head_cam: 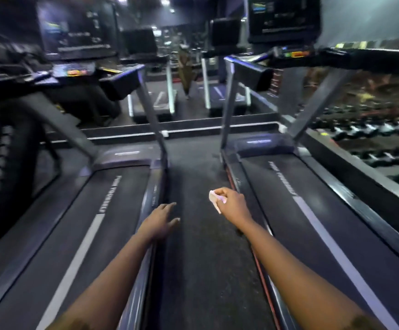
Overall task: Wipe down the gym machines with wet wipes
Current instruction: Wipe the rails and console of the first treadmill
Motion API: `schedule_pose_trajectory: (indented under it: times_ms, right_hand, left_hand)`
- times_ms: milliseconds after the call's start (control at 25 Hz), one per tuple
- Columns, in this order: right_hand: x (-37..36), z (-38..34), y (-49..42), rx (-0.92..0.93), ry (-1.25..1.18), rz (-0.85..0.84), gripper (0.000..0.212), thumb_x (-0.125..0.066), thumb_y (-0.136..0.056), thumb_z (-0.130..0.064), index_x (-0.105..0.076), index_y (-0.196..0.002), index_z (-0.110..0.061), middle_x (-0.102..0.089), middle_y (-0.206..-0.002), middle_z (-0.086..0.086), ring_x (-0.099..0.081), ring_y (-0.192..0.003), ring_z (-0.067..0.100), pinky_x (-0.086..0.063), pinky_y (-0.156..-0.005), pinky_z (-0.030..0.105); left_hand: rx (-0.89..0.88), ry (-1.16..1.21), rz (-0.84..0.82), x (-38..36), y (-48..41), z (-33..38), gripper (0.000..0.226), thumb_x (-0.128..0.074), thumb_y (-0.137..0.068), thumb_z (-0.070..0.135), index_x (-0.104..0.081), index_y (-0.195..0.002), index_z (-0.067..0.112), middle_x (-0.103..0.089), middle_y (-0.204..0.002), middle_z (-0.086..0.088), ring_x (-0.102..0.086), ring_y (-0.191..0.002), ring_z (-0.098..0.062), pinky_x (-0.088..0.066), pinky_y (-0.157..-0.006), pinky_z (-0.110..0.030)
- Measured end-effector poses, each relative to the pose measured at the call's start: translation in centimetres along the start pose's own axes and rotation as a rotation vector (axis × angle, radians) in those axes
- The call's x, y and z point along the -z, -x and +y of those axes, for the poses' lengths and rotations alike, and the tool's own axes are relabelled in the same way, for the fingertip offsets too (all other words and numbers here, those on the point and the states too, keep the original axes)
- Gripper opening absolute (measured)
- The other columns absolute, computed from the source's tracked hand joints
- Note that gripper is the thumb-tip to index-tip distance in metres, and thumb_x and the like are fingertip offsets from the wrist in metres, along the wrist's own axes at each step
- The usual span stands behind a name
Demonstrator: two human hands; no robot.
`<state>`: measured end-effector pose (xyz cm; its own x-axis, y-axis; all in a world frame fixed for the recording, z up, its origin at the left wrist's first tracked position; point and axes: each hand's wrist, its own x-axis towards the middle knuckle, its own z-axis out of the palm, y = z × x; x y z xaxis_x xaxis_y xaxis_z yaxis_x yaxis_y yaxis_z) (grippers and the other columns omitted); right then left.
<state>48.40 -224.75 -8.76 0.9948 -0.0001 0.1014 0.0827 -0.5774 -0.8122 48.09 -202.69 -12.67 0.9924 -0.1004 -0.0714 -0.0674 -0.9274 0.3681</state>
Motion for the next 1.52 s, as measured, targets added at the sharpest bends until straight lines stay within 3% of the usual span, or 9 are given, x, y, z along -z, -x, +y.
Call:
schedule_pose_trajectory:
  times_ms: [200,520,760,960,1120,1240,1360,1440,1520]
  right_hand:
    - [-4.1,-4.4,-11.0,0.157,-0.082,-0.11,0.017,-0.058,-0.089,-0.023,-0.07,-0.095,-0.012,-0.069,-0.085,0.005,-0.056,-0.076,0.013,-0.035,-0.053,0.012]
    - [-9.7,-11.8,-29.9,0.284,-0.155,-0.177,0.018,-0.06,-0.086,-0.013,-0.072,-0.099,-0.011,-0.071,-0.099,0.01,-0.063,-0.09,0.019,-0.032,-0.061,0.014]
    - [-15.0,-13.1,-41.5,0.379,-0.144,-0.289,0.018,-0.059,-0.086,-0.015,-0.072,-0.098,-0.013,-0.071,-0.099,0.006,-0.062,-0.094,0.02,-0.034,-0.065,0.016]
    - [-19.3,-15.2,-51.8,0.583,-0.123,-0.447,0.019,-0.059,-0.085,-0.012,-0.072,-0.098,-0.013,-0.071,-0.1,0.006,-0.063,-0.097,0.02,-0.036,-0.07,0.018]
    - [-21.3,-19.0,-56.8,0.685,-0.233,-0.486,0.019,-0.061,-0.085,-0.017,-0.072,-0.099,-0.023,-0.073,-0.09,0.004,-0.065,-0.086,0.016,-0.041,-0.068,0.021]
    - [-22.6,-21.8,-58.8,0.663,-0.477,-0.437,0.024,-0.062,-0.084,-0.01,-0.073,-0.101,-0.022,-0.073,-0.09,0.003,-0.062,-0.077,0.004,-0.04,-0.066,0.008]
    - [-23.9,-22.9,-59.4,0.654,-0.646,-0.322,0.027,-0.064,-0.083,-0.005,-0.072,-0.104,-0.021,-0.073,-0.093,0.002,-0.056,-0.077,-0.011,-0.034,-0.063,-0.003]
    - [-24.6,-23.1,-59.3,0.658,-0.801,-0.265,0.029,-0.065,-0.083,-0.002,-0.071,-0.105,-0.019,-0.07,-0.094,-0.006,-0.055,-0.076,-0.021,-0.035,-0.065,-0.005]
    - [-25.4,-24.0,-59.6,0.714,-0.918,-0.196,0.031,-0.065,-0.083,-0.001,-0.067,-0.106,-0.021,-0.067,-0.097,-0.011,-0.058,-0.082,-0.018,-0.041,-0.071,0.0]
  left_hand:
    - [0.148,0.003,0.163,5.0,-6.3,-5.6,0.059,-0.055,-0.095,0.031,-0.033,-0.145,0.009,-0.039,-0.146,-0.012,-0.038,-0.134,-0.024,-0.026,-0.106,-0.025]
    - [0.26,0.076,0.382,13.4,-19.1,-12.5,0.055,-0.06,-0.092,0.027,-0.041,-0.141,0.011,-0.044,-0.142,-0.009,-0.041,-0.132,-0.021,-0.026,-0.105,-0.021]
    - [0.355,0.077,0.319,12.8,-27.1,-15.1,0.055,-0.058,-0.094,0.024,-0.037,-0.143,0.012,-0.042,-0.143,-0.009,-0.04,-0.132,-0.019,-0.022,-0.098,-0.01]
    - [0.553,0.147,0.414,13.4,-32.8,-16.5,0.054,-0.053,-0.096,0.035,-0.036,-0.144,0.019,-0.037,-0.148,-0.003,-0.037,-0.134,-0.018,-0.027,-0.105,-0.024]
    - [0.69,0.212,0.643,14.5,-34.3,-15.6,0.053,-0.05,-0.096,0.038,-0.035,-0.145,0.025,-0.036,-0.147,0.005,-0.036,-0.134,-0.012,-0.029,-0.104,-0.023]
    - [0.692,0.205,0.83,17.0,-36.1,-14.8,0.053,-0.051,-0.095,0.038,-0.032,-0.144,0.031,-0.036,-0.144,0.013,-0.035,-0.129,-0.002,-0.026,-0.099,-0.012]
    - [0.601,0.115,1.06,20.4,-38.4,-14.6,0.059,-0.059,-0.092,0.032,-0.03,-0.144,0.03,-0.035,-0.142,0.015,-0.032,-0.128,0.006,-0.018,-0.097,0.002]
    - [0.517,0.053,1.186,22.6,-39.7,-14.8,0.066,-0.064,-0.088,0.031,-0.027,-0.143,0.031,-0.034,-0.142,0.014,-0.029,-0.13,0.009,-0.018,-0.101,0.001]
    - [0.483,-0.014,1.247,24.7,-40.8,-15.3,0.077,-0.069,-0.083,0.033,-0.024,-0.144,0.032,-0.03,-0.145,0.015,-0.025,-0.133,0.01,-0.017,-0.104,-0.001]
